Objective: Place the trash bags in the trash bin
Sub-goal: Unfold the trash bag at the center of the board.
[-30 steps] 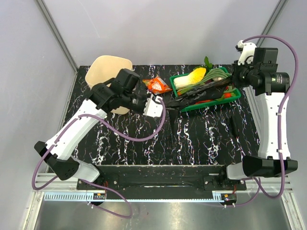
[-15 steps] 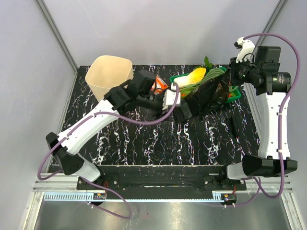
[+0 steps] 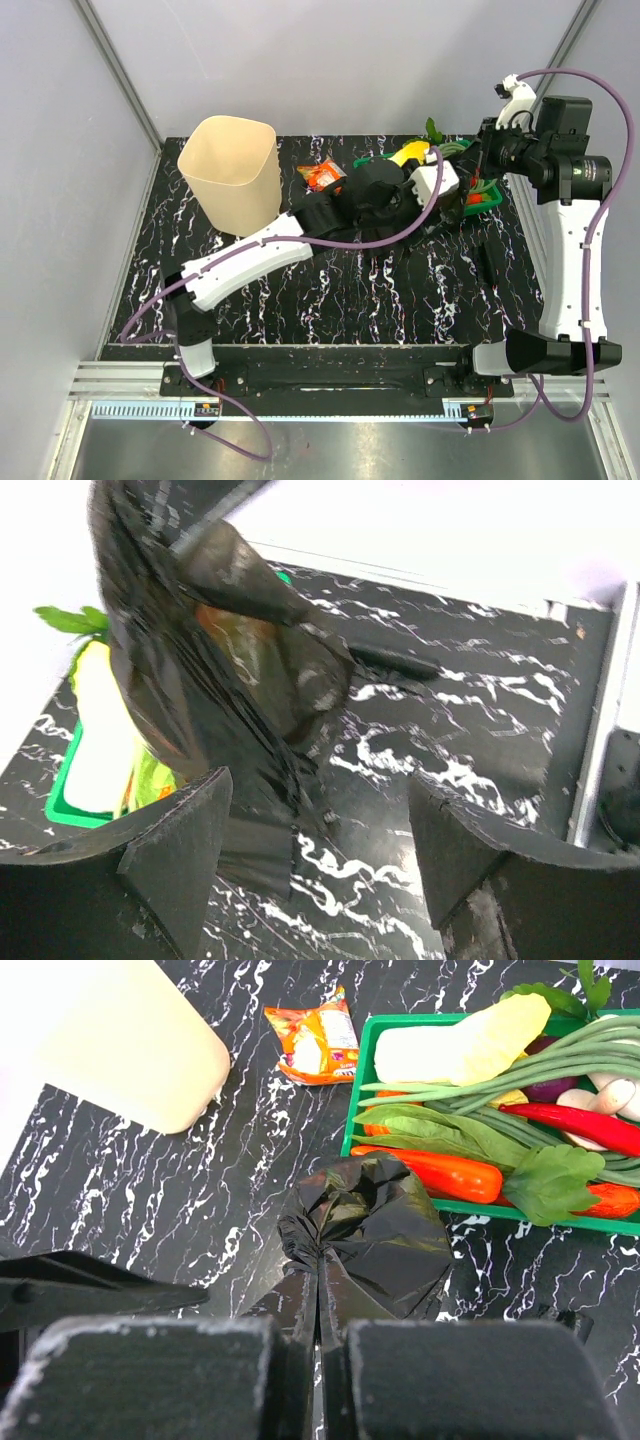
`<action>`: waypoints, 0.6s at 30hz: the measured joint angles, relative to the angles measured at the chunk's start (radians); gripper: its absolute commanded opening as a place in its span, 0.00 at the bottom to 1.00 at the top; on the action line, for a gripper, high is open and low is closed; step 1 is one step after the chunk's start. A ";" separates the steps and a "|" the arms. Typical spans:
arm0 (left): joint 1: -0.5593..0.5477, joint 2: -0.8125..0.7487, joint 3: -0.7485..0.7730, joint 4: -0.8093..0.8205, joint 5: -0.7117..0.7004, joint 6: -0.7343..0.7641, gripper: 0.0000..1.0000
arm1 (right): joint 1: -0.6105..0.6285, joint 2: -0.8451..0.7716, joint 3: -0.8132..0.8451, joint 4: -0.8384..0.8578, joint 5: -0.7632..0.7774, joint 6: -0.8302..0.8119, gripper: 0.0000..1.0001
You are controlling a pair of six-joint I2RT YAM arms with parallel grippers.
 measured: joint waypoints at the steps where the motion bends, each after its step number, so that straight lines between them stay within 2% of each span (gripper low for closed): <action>1: -0.004 0.016 0.017 0.008 -0.025 -0.004 0.75 | 0.000 -0.003 0.000 0.004 -0.004 0.006 0.00; 11: 0.007 0.137 0.084 0.089 -0.218 -0.008 0.74 | 0.000 -0.040 -0.033 0.024 -0.035 0.037 0.00; 14: 0.006 0.174 0.106 0.090 -0.238 -0.008 0.68 | 0.000 -0.048 -0.042 0.026 -0.038 0.038 0.00; 18: 0.008 0.206 0.138 0.093 -0.257 -0.010 0.52 | 0.000 -0.058 -0.051 0.026 -0.038 0.038 0.00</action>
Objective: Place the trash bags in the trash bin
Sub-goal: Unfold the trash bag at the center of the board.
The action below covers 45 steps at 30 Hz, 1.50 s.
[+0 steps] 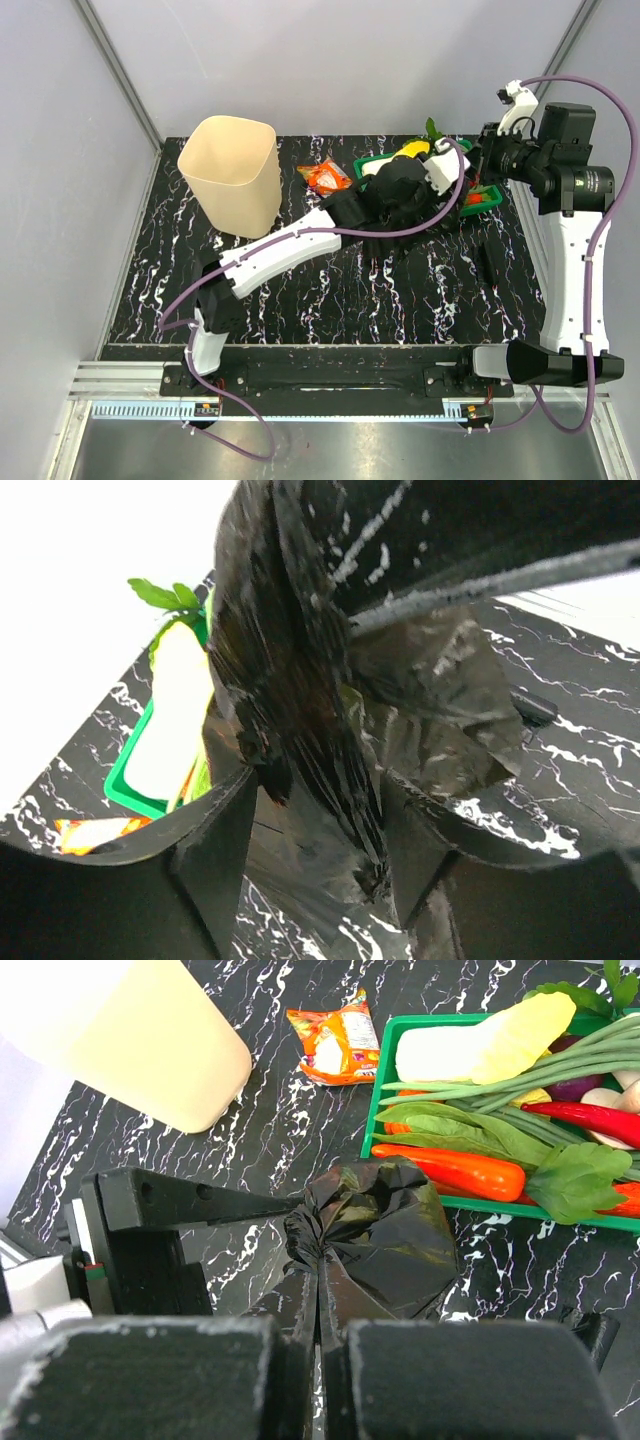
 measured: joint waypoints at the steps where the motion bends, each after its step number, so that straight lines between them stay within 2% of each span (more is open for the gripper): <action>1: 0.002 0.002 0.003 0.000 -0.001 -0.002 0.50 | 0.000 -0.003 -0.002 0.000 0.000 0.000 0.00; 5: 0.014 0.002 0.019 0.003 0.003 -0.010 0.38 | 0.000 -0.013 -0.018 0.000 0.001 -0.001 0.00; 6: 0.018 0.002 0.021 0.003 0.006 -0.016 0.31 | 0.000 -0.014 -0.023 0.000 0.002 -0.002 0.00; 9: 0.034 0.002 0.025 0.002 0.020 -0.031 0.03 | 0.000 -0.014 -0.034 0.000 0.002 -0.005 0.00; 10: 0.040 0.002 0.025 0.001 0.029 -0.028 0.00 | 0.000 -0.014 -0.039 0.000 0.002 -0.005 0.00; 13: 0.054 0.002 0.025 -0.002 0.052 -0.034 0.00 | 0.000 -0.014 -0.045 0.000 0.002 -0.006 0.02; 20: 0.096 0.001 0.027 -0.040 0.109 -0.050 0.00 | 0.000 -0.016 -0.046 0.001 0.010 -0.024 0.52; 24: 0.134 -0.003 0.029 -0.058 0.115 -0.069 0.00 | 0.000 -0.030 -0.073 0.000 0.000 -0.051 0.70; 27: 0.155 -0.012 0.032 -0.074 0.115 -0.080 0.00 | 0.000 -0.049 -0.107 -0.003 -0.018 -0.074 0.79; 35: 0.157 -0.046 0.071 -0.110 0.123 -0.111 0.00 | 0.000 -0.142 -0.295 0.005 -0.068 -0.151 0.86; 40: 0.157 -0.075 0.080 -0.124 0.140 -0.130 0.00 | 0.000 -0.143 -0.415 0.054 -0.090 -0.168 0.86; 45: 0.157 -0.097 0.080 -0.140 0.152 -0.135 0.00 | 0.000 -0.127 -0.441 0.115 -0.130 -0.172 0.82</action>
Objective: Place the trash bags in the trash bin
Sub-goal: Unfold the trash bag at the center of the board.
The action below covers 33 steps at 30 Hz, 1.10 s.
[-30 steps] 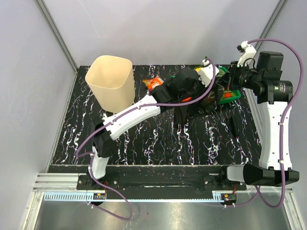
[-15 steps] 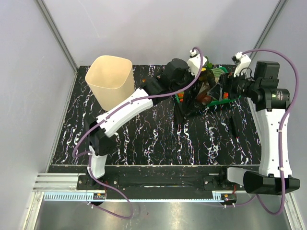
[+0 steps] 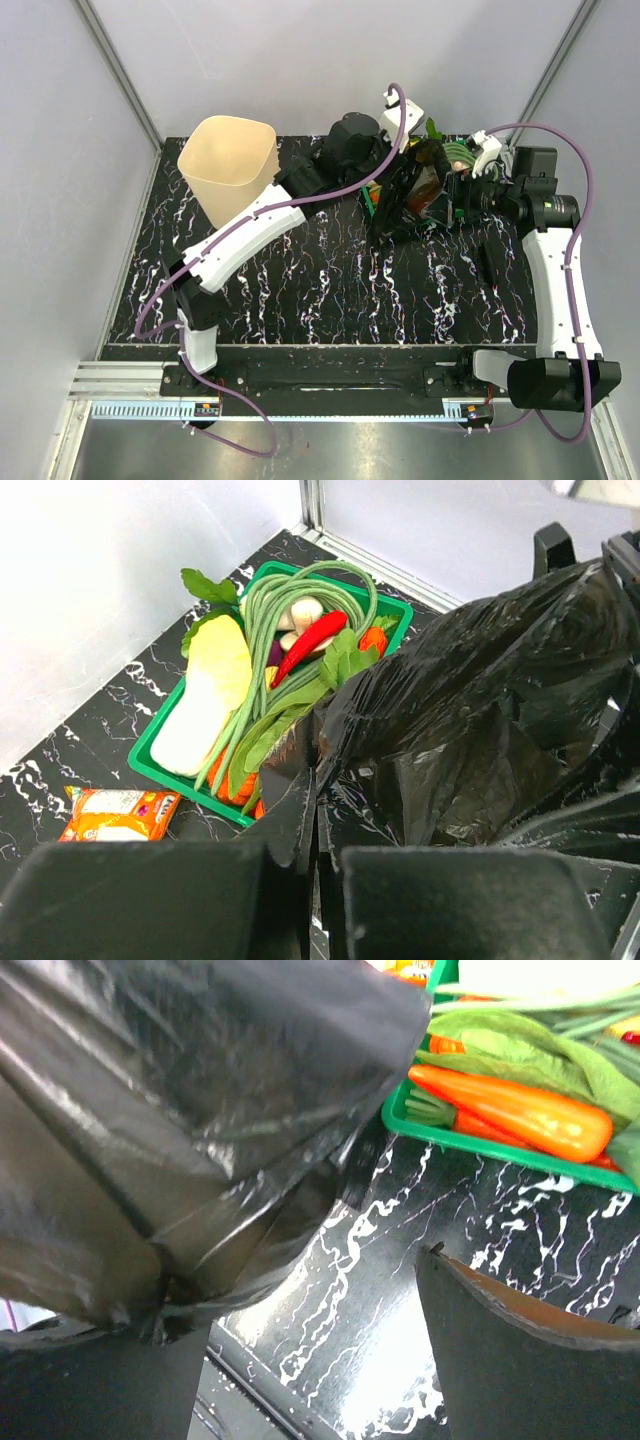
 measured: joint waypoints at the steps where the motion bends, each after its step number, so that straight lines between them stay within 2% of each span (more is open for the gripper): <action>1: 0.000 -0.003 0.000 -0.004 0.002 -0.001 0.00 | 0.000 0.000 0.000 0.019 -0.003 0.001 0.81; 4: 0.000 -0.010 0.000 -0.011 0.009 -0.006 0.00 | 0.000 0.000 -0.004 0.079 -0.028 0.008 0.73; 7: 0.000 -0.014 0.000 -0.015 0.012 -0.021 0.00 | 0.000 0.000 -0.013 0.121 -0.052 0.018 0.57; 14: 0.000 -0.015 0.000 -0.016 0.016 -0.034 0.00 | 0.000 0.002 -0.042 0.182 -0.077 0.043 0.00; 17: 0.007 -0.018 -0.003 -0.017 0.031 -0.034 0.00 | 0.000 -0.001 -0.054 0.194 -0.042 0.054 0.00; 24: 0.075 -0.102 -0.105 -0.023 0.063 -0.009 0.00 | 0.000 -0.063 -0.048 0.185 0.185 0.035 0.00; 28: 0.117 -0.158 -0.159 -0.021 0.090 0.027 0.00 | 0.006 -0.077 0.010 0.144 0.278 0.002 0.00; 33: 0.113 -0.192 -0.185 -0.015 0.121 0.089 0.00 | 0.012 -0.077 0.091 0.094 0.348 -0.032 0.00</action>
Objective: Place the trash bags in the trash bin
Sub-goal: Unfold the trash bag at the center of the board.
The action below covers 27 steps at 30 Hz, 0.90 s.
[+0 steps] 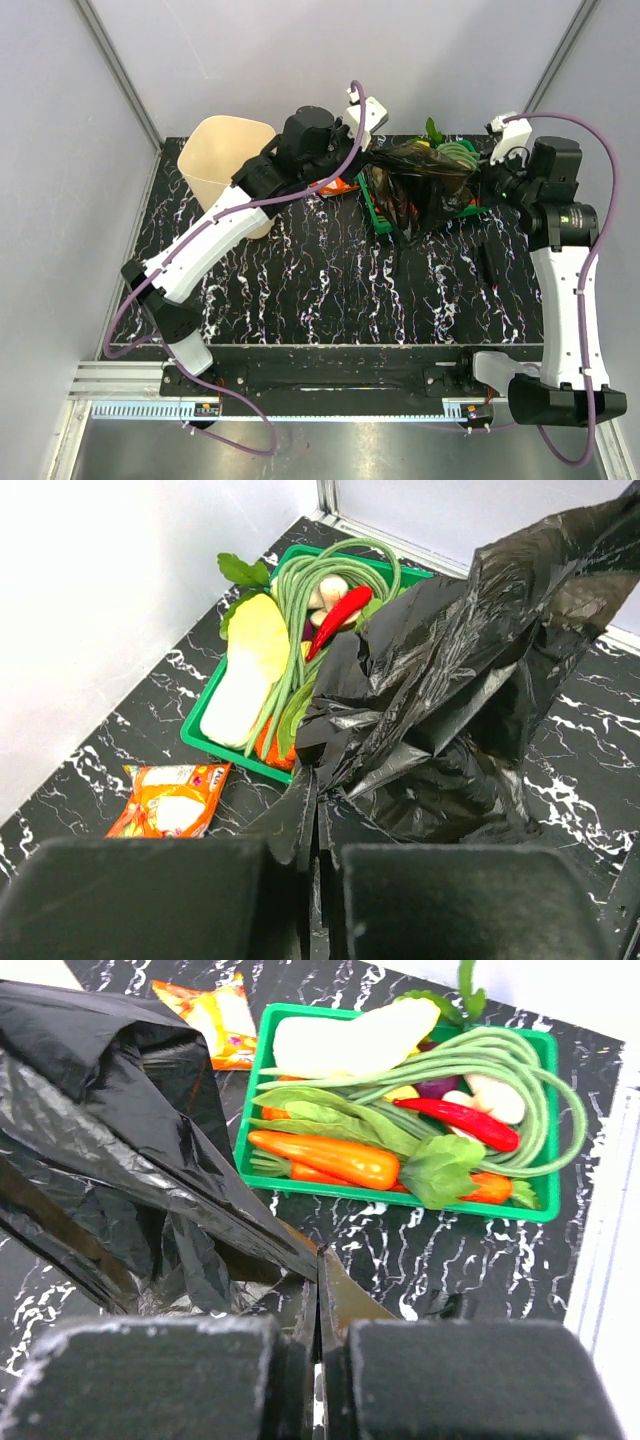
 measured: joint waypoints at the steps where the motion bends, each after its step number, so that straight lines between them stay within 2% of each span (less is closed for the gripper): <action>1: 0.000 -0.002 0.000 0.002 0.003 0.014 0.00 | 0.001 0.000 0.013 -0.011 0.011 -0.006 0.00; 3: 0.000 -0.007 0.000 0.001 0.011 0.039 0.01 | 0.002 0.002 0.039 -0.034 0.033 -0.021 0.00; 5: 0.000 -0.010 0.000 0.002 0.016 0.066 0.07 | 0.004 0.006 0.065 -0.059 0.057 -0.038 0.00; 7: 0.000 -0.011 0.000 0.002 0.016 0.095 0.24 | 0.006 0.012 0.089 -0.084 0.077 -0.055 0.00; 9: 0.006 -0.016 -0.005 -0.002 0.001 0.126 0.50 | 0.002 0.020 0.111 -0.117 0.109 -0.065 0.00; 11: 0.022 -0.024 -0.009 -0.010 -0.004 0.147 0.67 | -0.007 0.027 0.128 -0.146 0.125 -0.066 0.00; 12: 0.029 -0.026 -0.009 -0.010 -0.001 0.145 0.75 | -0.009 0.034 0.143 -0.167 0.122 -0.061 0.00; 14: 0.042 -0.028 -0.009 -0.010 0.019 0.145 0.85 | -0.010 0.053 0.181 -0.198 0.098 -0.040 0.00; 18: 0.027 -0.028 -0.008 -0.023 0.092 0.133 0.95 | -0.010 0.115 0.281 -0.241 0.014 0.027 0.00; 27: -0.170 -0.023 0.023 -0.111 0.238 0.181 0.98 | -0.010 0.267 0.439 -0.291 -0.138 0.226 0.00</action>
